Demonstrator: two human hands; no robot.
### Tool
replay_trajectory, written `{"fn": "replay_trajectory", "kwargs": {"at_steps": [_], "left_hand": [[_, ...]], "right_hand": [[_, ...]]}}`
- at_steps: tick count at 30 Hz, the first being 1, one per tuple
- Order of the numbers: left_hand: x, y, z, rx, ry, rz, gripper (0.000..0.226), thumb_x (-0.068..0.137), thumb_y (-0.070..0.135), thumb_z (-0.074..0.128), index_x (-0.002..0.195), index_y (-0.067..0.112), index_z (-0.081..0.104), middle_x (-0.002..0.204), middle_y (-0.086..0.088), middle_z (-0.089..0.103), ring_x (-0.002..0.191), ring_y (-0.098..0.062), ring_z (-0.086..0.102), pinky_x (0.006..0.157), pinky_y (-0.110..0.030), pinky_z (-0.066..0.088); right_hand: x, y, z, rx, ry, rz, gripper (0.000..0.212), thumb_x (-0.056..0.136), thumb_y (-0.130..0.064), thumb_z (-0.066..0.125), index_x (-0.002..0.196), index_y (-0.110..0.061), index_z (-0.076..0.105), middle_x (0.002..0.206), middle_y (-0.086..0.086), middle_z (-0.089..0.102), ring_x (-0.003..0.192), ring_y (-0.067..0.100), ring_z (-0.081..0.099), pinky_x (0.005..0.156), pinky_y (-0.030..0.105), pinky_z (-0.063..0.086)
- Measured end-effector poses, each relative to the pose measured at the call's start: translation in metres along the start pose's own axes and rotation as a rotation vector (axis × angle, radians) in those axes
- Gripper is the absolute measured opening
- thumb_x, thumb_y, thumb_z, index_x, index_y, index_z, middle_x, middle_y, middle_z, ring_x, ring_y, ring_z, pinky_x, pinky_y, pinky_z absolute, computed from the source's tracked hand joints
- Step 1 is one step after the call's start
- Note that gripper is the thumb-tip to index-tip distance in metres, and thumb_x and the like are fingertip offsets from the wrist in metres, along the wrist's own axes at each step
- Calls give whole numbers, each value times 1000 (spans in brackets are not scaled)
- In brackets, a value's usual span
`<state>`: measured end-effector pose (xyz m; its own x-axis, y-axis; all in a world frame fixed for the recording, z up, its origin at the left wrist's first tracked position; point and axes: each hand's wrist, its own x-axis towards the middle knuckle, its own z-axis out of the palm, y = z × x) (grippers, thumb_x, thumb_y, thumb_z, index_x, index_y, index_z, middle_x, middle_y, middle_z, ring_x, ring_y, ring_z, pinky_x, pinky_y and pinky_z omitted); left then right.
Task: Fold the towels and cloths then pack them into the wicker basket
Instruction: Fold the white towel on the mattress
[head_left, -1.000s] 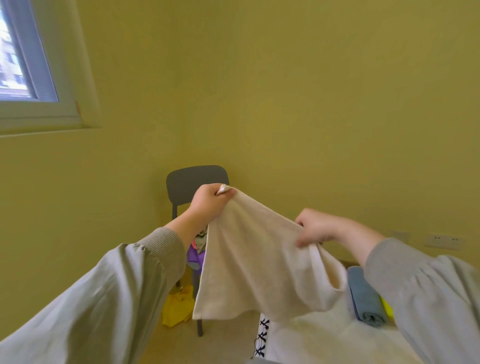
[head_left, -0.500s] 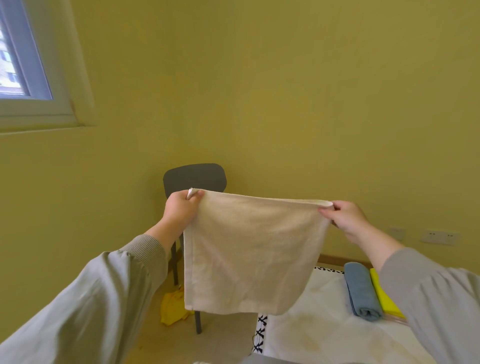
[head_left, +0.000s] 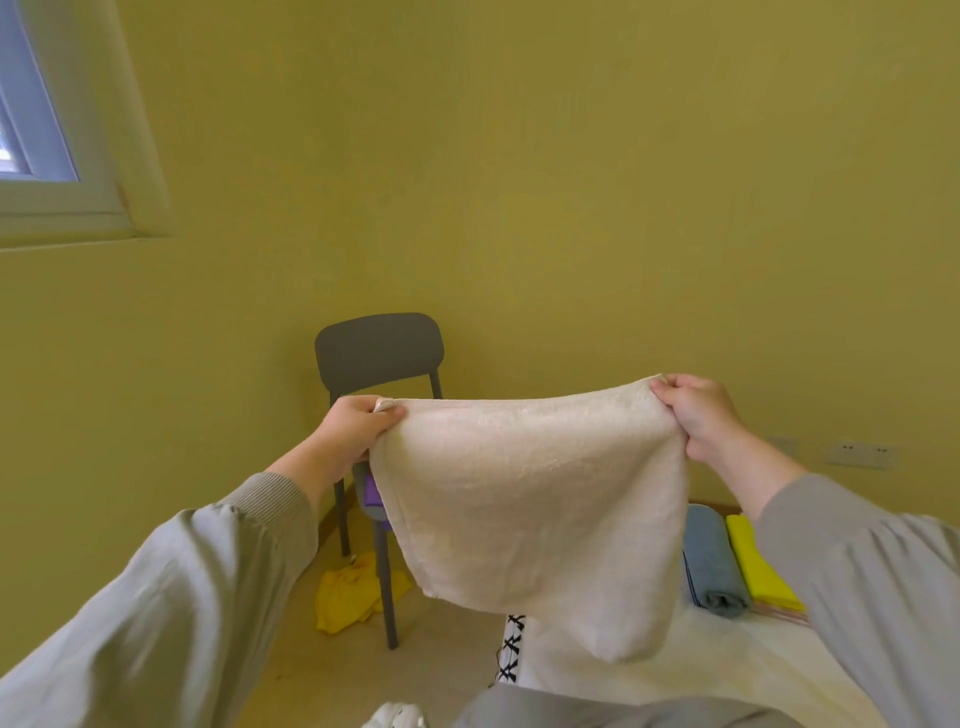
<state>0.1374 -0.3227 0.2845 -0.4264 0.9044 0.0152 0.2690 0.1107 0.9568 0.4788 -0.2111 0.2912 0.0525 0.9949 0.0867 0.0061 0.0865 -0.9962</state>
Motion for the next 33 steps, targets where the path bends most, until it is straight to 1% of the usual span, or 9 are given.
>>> {"fn": "replay_trajectory", "kwargs": {"at_steps": [9,12,14,16,19,23,27,31,33], "left_hand": [[15,-3,39,-47,-109,-82,24,95,26,57,111,11,66,101,-8,68,92,-25,66,73,-37,56],[27,-9,60,43,-106,-42,24,96,30,54,108,13,65,94,-5,65,78,-18,61,59,-26,51],[43,-19,76,163,-76,16,24,96,32,54,108,15,65,94,-4,63,78,-16,57,64,-27,50],[59,-31,94,261,-59,68,20,96,31,54,100,16,67,92,-4,63,80,-17,56,73,-33,51],[85,-54,123,383,-56,129,29,96,27,53,70,15,58,69,-1,55,66,-19,48,57,-30,39],[125,-94,162,605,16,247,40,92,26,56,58,15,40,64,-7,47,70,-23,44,49,-32,20],[155,-127,189,788,92,167,25,92,34,57,75,16,53,76,-5,52,73,-26,51,56,-31,31],[168,-160,209,363,-68,-138,19,98,23,46,86,14,57,66,-9,62,45,-16,61,45,-23,45],[167,-169,216,91,-61,-290,17,100,18,41,96,13,56,71,-9,64,48,-13,63,49,-23,48]], "right_hand": [[15,15,-28,-179,-92,156,15,97,-11,51,83,-7,57,75,7,53,64,18,50,56,27,38],[34,33,-40,-277,-67,153,24,96,-11,51,73,-10,52,69,7,48,59,18,44,53,26,33],[53,50,-48,-373,-6,118,29,95,-14,52,67,-14,48,66,6,45,58,18,40,55,27,29],[71,69,-54,-458,58,85,31,93,-17,53,63,-16,43,65,6,41,59,18,38,57,27,27],[97,105,-58,-544,131,63,25,90,-15,56,67,-15,47,69,9,42,67,20,38,63,28,29],[125,150,-54,-593,239,65,13,88,-13,63,91,-1,67,86,11,62,81,21,54,76,29,41],[140,182,-45,-605,334,98,23,89,-16,62,106,-2,68,104,16,68,96,28,62,80,29,42],[139,229,-27,-394,183,360,10,100,-10,40,101,-7,49,79,20,64,47,19,61,51,26,42],[139,248,-23,-299,165,395,13,100,-9,36,90,-13,42,96,25,65,60,24,67,58,29,45]]}}
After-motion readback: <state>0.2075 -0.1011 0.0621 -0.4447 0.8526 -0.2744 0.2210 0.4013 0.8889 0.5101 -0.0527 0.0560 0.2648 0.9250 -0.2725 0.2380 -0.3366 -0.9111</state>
